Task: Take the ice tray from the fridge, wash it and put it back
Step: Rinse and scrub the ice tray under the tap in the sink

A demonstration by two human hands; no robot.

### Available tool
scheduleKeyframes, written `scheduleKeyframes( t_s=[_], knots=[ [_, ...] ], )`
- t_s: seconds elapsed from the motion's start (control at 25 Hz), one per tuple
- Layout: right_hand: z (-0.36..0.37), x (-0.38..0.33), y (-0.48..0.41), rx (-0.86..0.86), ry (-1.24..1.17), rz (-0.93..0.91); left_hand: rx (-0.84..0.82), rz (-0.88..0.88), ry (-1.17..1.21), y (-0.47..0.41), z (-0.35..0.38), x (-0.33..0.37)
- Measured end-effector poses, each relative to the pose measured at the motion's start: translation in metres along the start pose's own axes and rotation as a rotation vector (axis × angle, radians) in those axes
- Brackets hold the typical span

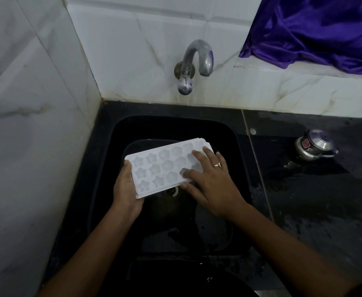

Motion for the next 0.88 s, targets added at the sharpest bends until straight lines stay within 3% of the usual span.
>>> scheduleKeyframes(
  t_s=[0.08, 0.24, 0.4, 0.56, 0.72, 0.88],
  knots=[
    [0.002, -0.008, -0.004, 0.001, -0.068, 0.057, 0.003, -0.005, -0.009, 0.003, 0.004, -0.004],
    [0.005, -0.003, 0.005, -0.008, 0.032, -0.050, 0.012, 0.017, 0.000, 0.001, 0.000, 0.002],
    [-0.003, -0.004, -0.005, 0.016, -0.062, 0.052, 0.011, 0.000, 0.009, 0.004, 0.007, -0.002],
    [-0.002, -0.005, 0.001, -0.009, 0.022, -0.033, 0.027, 0.016, 0.018, -0.001, 0.003, 0.003],
    [-0.018, -0.007, -0.006, 0.052, -0.052, 0.037, 0.023, 0.010, 0.027, 0.001, 0.007, 0.002],
    [-0.009, -0.033, -0.003, -0.003, -0.025, -0.095, 0.022, 0.002, 0.025, 0.007, 0.013, 0.001]
  ],
)
Point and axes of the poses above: each hand's wrist, its own y-axis away from the middle knuckle, its own z-axis out of the palm, x = y × z, the point moved 6 cm from there along -y, towards the middle knuckle, and after that the axes turned 6 degrees about y, right-handed, at the moved point
